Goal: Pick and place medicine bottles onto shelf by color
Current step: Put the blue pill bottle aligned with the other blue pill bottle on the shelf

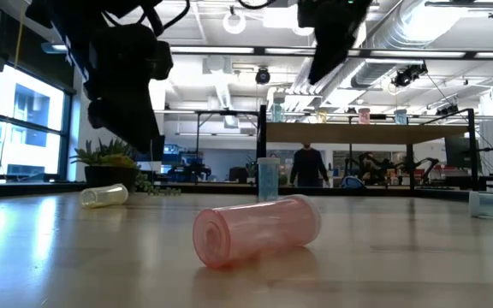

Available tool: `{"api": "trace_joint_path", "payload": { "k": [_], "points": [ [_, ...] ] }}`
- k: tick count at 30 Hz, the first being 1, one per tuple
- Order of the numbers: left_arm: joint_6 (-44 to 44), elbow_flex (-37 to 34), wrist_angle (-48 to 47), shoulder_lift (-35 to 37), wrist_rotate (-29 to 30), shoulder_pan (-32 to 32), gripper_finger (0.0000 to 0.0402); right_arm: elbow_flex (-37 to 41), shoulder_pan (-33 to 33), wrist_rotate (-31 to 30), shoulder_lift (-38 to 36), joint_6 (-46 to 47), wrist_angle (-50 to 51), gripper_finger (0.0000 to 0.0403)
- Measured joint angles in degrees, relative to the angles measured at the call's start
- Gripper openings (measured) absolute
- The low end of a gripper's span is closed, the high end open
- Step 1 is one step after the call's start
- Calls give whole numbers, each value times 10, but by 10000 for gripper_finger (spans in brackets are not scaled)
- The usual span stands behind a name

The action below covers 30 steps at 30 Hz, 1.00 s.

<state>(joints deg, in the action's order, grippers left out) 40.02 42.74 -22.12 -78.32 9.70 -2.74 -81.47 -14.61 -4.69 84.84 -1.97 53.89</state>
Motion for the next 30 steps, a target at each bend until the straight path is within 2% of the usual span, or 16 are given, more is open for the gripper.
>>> {"api": "trace_joint_path", "payload": {
  "k": [14, 23, 30],
  "points": [
    [-97, 0, 63, 0, 32, 25, 243, 217, 120, 0, -161, 109, -171, 158],
    [-165, 0, 114, 0, 34, 47, 243, 329, 179, 0, -178, 122, -312, 158],
    [-196, 0, 121, 0, 34, 47, 243, 427, 205, 0, -177, 125, -495, 158]
  ]
}}
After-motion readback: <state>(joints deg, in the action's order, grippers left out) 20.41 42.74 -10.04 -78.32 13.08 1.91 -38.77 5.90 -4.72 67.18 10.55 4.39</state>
